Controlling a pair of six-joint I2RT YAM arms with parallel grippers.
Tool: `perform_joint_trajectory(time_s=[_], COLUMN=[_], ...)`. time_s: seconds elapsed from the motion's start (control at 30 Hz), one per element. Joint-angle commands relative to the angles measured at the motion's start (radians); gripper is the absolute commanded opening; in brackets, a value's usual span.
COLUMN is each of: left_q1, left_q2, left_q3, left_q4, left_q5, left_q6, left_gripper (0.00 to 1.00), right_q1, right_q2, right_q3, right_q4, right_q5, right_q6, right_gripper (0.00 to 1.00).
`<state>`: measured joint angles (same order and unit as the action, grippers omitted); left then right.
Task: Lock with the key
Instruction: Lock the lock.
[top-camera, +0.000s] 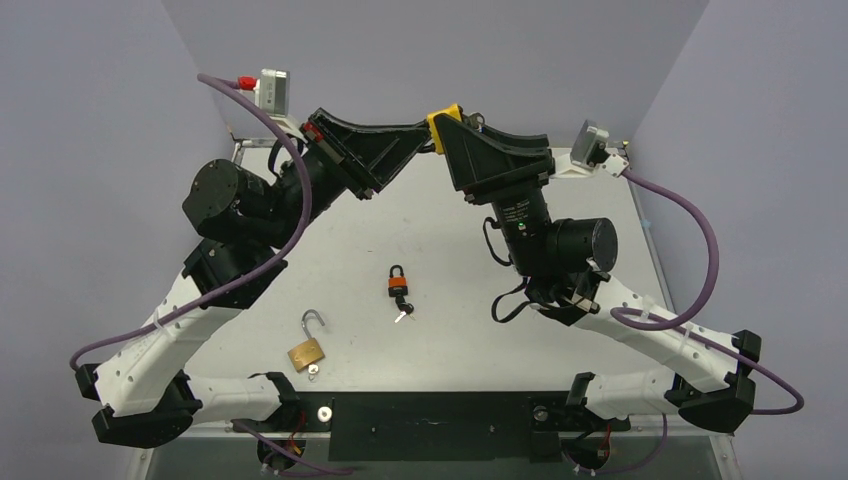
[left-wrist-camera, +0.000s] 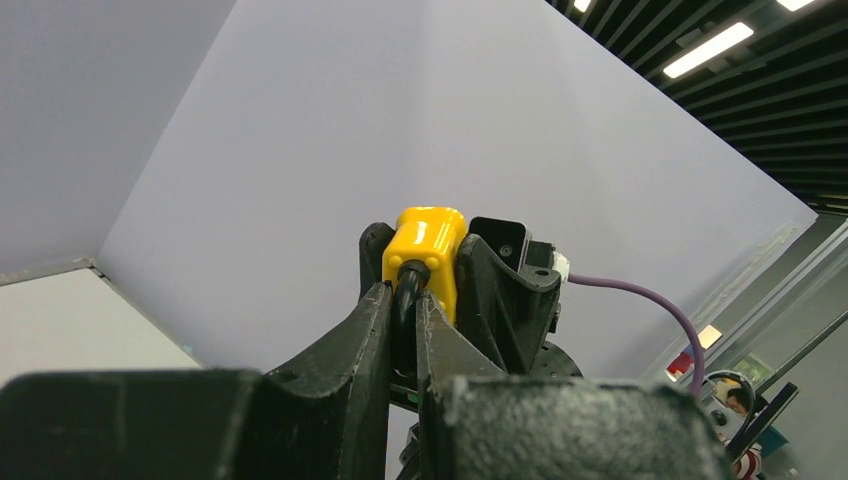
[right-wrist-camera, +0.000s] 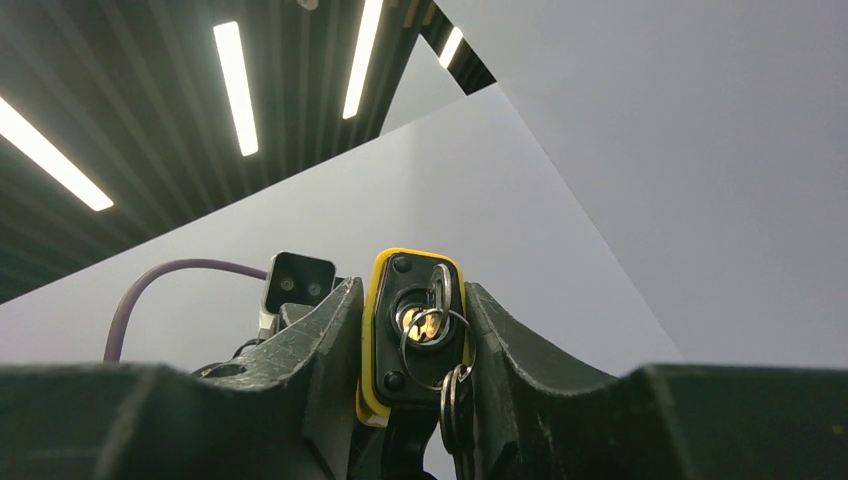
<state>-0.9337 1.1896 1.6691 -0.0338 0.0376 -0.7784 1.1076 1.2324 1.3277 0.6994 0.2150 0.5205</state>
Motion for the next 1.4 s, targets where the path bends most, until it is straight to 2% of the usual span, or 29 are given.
perform_joint_trajectory(time_s=[0.0, 0.3, 0.5, 0.6, 0.67, 0.83, 1.0, 1.13, 1.37], left_q1=[-0.126, -0.163, -0.131, -0.078, -0.033, 0.077, 0.124, 0.155, 0.234], left_q2=[0.169, 0.224, 0.137, 0.065, 0.027, -0.042, -0.076, -0.093, -0.112], left_q3=[0.038, 0.064, -0.006, -0.059, -0.095, -0.201, -0.282, -0.351, -0.407], left_q4=[0.148, 0.139, 0.048, -0.010, -0.067, -0.090, -0.108, -0.088, -0.079], left_q5=[0.225, 0.222, 0.138, 0.077, 0.053, 0.052, 0.053, 0.061, 0.145], left_q6=[-0.044, -0.048, 0.058, 0.090, 0.099, 0.092, 0.094, 0.075, 0.070], left_gripper=[0.00, 0.00, 0.00, 0.00, 0.00, 0.00, 0.00, 0.00, 0.00], right_q1=[0.118, 0.114, 0.037, -0.003, -0.035, -0.154, -0.261, -0.343, -0.479], right_q2=[0.298, 0.300, 0.199, 0.147, 0.110, 0.011, -0.062, -0.099, -0.136], right_q3=[-0.139, -0.137, -0.199, -0.203, -0.208, -0.263, -0.319, -0.385, -0.523], right_q4=[-0.718, -0.714, -0.679, -0.694, -0.696, -0.636, -0.531, -0.442, -0.259], right_q5=[-0.364, -0.368, -0.383, -0.395, -0.404, -0.478, -0.534, -0.570, -0.701], right_q6=[-0.029, -0.027, 0.013, 0.006, 0.008, 0.083, 0.187, 0.274, 0.393], right_gripper=[0.00, 0.00, 0.00, 0.00, 0.07, 0.38, 0.62, 0.72, 0.76])
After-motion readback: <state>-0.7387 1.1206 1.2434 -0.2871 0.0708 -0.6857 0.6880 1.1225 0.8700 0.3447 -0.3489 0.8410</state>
